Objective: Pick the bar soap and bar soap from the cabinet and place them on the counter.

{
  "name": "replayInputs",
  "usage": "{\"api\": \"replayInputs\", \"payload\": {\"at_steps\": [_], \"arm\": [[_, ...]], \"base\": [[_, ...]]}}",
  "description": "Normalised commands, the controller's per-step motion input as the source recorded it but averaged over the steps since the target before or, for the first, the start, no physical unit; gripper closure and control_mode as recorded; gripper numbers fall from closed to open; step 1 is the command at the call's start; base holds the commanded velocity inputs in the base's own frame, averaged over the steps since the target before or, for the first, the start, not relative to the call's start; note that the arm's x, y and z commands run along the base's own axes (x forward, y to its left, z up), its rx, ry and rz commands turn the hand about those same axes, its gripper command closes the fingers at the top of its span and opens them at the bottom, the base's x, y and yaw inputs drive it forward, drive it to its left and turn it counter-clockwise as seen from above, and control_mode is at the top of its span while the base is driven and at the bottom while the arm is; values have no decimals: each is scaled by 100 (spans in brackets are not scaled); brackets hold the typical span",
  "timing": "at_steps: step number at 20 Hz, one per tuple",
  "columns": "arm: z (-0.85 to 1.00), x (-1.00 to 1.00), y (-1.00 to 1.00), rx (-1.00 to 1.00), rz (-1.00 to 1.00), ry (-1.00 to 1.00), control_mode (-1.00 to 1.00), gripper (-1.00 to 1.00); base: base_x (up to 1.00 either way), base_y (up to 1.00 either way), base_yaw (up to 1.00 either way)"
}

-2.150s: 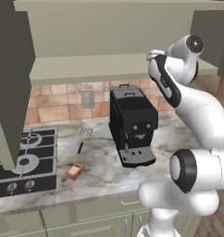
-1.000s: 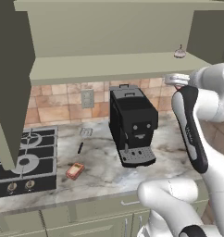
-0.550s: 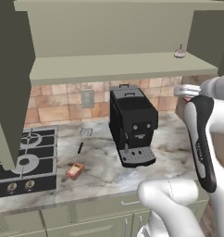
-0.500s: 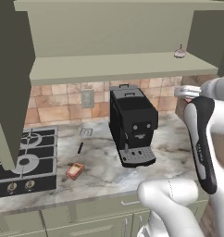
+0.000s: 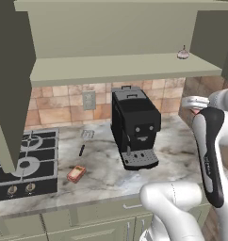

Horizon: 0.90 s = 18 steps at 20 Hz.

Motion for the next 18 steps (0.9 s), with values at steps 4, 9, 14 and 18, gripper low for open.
{"api": "replayInputs", "payload": {"at_steps": [4,9,14,18], "arm": [[-43,0,-12,0,0,9,-100,100],[-46,0,-6,0,0,9,-100,100],[-47,0,-10,0,0,10,-100,100],[-47,0,-11,0,0,11,-100,100]], "base": [[0,0,0],[0,0,0],[0,0,0],[0,0,0]]}}
